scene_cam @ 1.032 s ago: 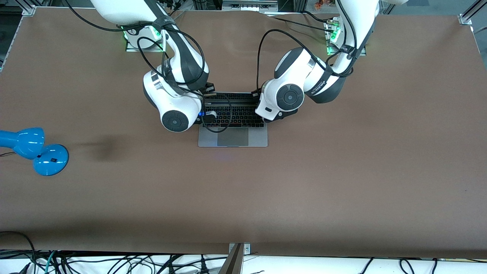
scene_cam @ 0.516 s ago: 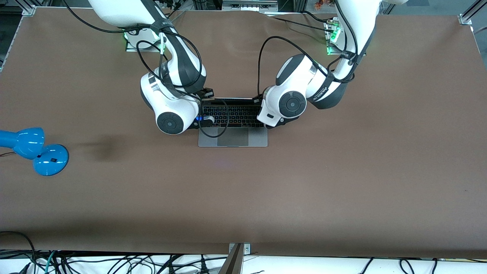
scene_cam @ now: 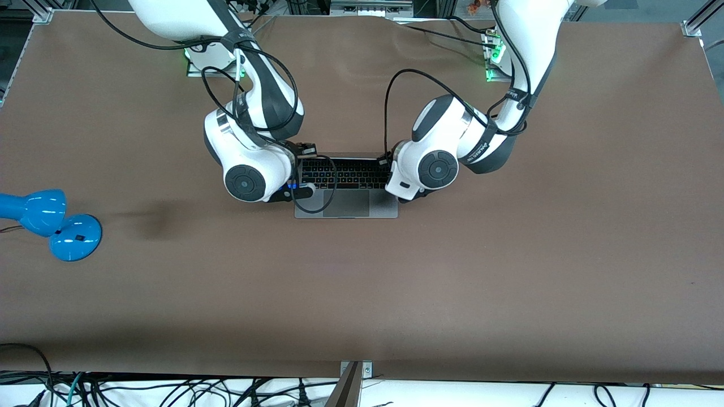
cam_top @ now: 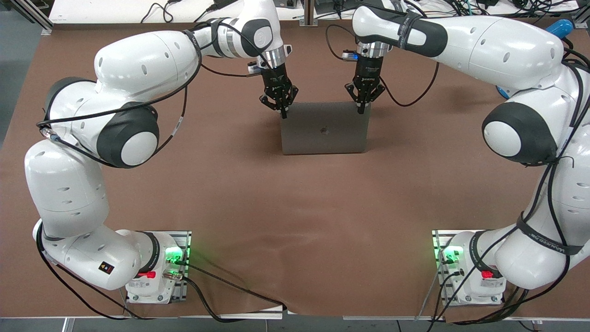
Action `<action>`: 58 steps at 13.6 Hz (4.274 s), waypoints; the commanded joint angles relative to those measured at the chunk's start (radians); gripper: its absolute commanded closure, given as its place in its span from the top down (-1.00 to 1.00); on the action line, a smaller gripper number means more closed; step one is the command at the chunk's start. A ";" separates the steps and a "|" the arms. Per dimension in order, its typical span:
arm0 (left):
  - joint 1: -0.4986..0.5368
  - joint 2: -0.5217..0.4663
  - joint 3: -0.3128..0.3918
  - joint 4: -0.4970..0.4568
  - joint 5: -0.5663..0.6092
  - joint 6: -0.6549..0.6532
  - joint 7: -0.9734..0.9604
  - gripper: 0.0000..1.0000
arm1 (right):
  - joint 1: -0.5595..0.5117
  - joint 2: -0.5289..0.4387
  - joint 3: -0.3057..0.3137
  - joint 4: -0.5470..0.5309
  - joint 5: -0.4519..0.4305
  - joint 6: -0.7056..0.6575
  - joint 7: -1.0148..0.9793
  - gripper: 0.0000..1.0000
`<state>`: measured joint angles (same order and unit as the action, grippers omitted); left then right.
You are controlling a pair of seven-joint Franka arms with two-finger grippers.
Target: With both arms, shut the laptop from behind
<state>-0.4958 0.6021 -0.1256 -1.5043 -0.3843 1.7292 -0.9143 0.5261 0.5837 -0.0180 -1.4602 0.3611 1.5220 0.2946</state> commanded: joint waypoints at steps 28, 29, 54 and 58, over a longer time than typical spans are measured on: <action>-0.012 0.186 0.007 0.024 0.028 0.257 0.015 -1.00 | -0.077 0.245 0.001 0.146 -0.045 0.233 -0.147 -1.00; -0.012 0.188 0.007 0.024 0.028 0.259 0.015 -1.00 | -0.077 0.251 0.001 0.146 -0.045 0.245 -0.147 -1.00; 0.031 0.075 0.007 0.004 0.111 0.230 0.011 1.00 | -0.204 0.037 -0.030 0.172 -0.137 0.120 -0.160 1.00; 0.097 -0.053 0.004 0.006 0.206 0.052 0.067 1.00 | -0.371 -0.114 0.033 0.170 -0.161 0.050 -0.160 1.00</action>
<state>-0.4293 0.6289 -0.1168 -1.4717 -0.2120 1.8433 -0.8904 0.2111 0.5529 -0.0237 -1.2366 0.2307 1.5832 0.1418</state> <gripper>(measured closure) 0.000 0.000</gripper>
